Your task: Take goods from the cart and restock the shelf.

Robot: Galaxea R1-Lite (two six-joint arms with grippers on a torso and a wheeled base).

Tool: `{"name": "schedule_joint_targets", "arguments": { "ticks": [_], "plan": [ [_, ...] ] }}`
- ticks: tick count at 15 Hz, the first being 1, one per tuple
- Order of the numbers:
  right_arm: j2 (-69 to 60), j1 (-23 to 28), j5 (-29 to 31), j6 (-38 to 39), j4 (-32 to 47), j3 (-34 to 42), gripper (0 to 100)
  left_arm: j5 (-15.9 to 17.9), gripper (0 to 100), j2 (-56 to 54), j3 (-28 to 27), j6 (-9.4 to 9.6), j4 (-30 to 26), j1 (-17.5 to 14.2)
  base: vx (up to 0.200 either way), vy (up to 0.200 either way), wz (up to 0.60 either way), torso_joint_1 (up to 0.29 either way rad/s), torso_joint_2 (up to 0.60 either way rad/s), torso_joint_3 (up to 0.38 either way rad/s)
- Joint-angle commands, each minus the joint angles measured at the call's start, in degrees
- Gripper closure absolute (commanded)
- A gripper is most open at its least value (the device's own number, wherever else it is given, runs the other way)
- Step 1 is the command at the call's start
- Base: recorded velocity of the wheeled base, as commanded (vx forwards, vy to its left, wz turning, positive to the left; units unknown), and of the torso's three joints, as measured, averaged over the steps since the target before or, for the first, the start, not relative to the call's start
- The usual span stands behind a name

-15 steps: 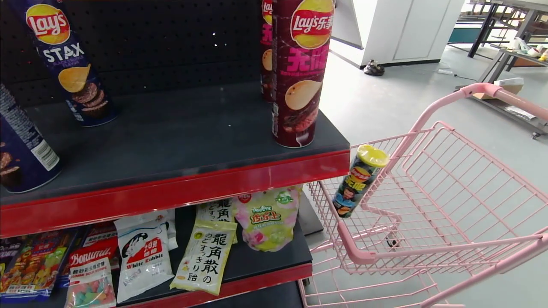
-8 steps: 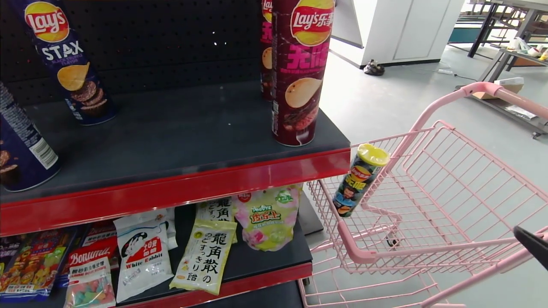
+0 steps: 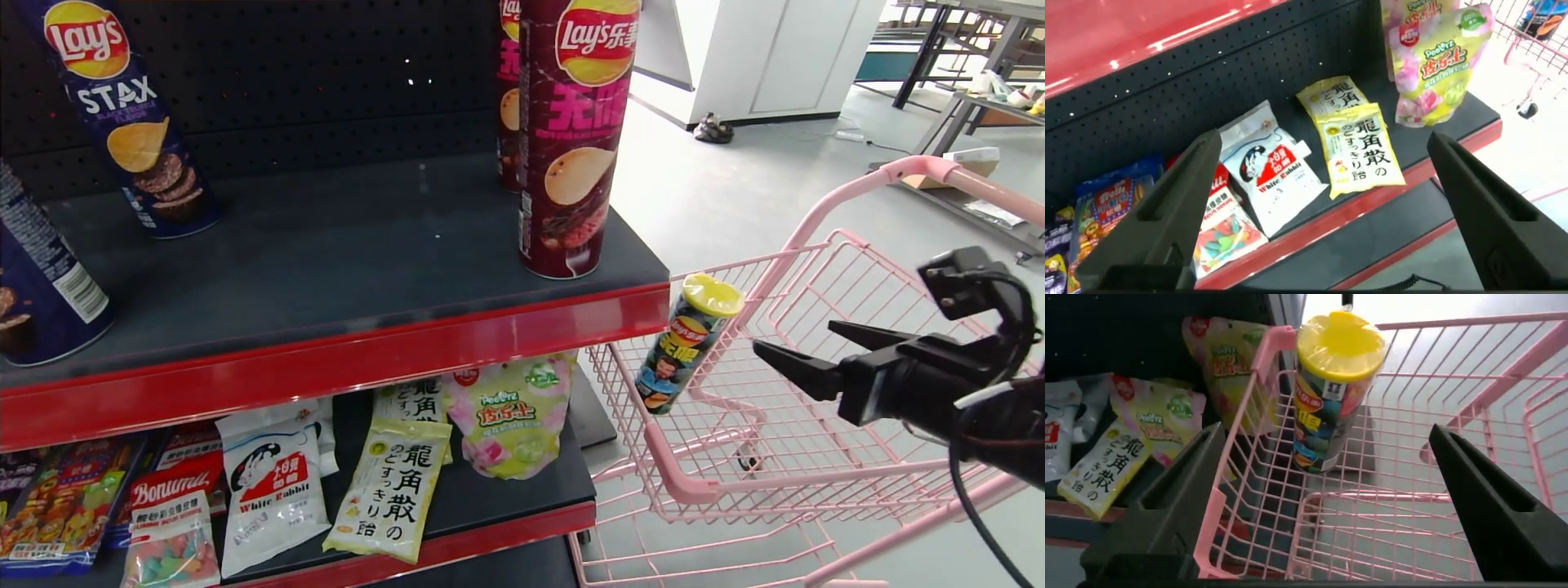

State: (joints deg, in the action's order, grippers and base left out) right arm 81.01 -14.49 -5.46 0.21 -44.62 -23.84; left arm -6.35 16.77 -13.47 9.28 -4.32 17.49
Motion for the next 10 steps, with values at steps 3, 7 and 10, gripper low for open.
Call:
{"name": "schedule_joint_targets", "arguments": {
  "ticks": [3, 7, 10],
  "plan": [
    [12.42, 0.70, -2.71, 1.37, -3.55, -1.03, 0, 0.02, 0, 0.89, -1.21, 0.04, 0.01, 0.00, 0.000, 0.000, 0.00, 0.000, 0.00, 0.000],
    [17.34, 2.19, -4.56, 1.81, -10.05, -1.47, 0, -0.06, 0, 0.89, -1.12, 0.04, 0.01, 0.00, 0.000, 0.000, 0.00, 0.000, 0.00, 0.000],
    [17.43, 3.24, -4.65, 1.90, -9.96, -1.56, 0, -0.06, 0, 0.89, -1.12, 0.04, 0.01, 0.00, 0.000, 0.000, 0.00, 0.000, 0.00, 0.000]
  ]
}}
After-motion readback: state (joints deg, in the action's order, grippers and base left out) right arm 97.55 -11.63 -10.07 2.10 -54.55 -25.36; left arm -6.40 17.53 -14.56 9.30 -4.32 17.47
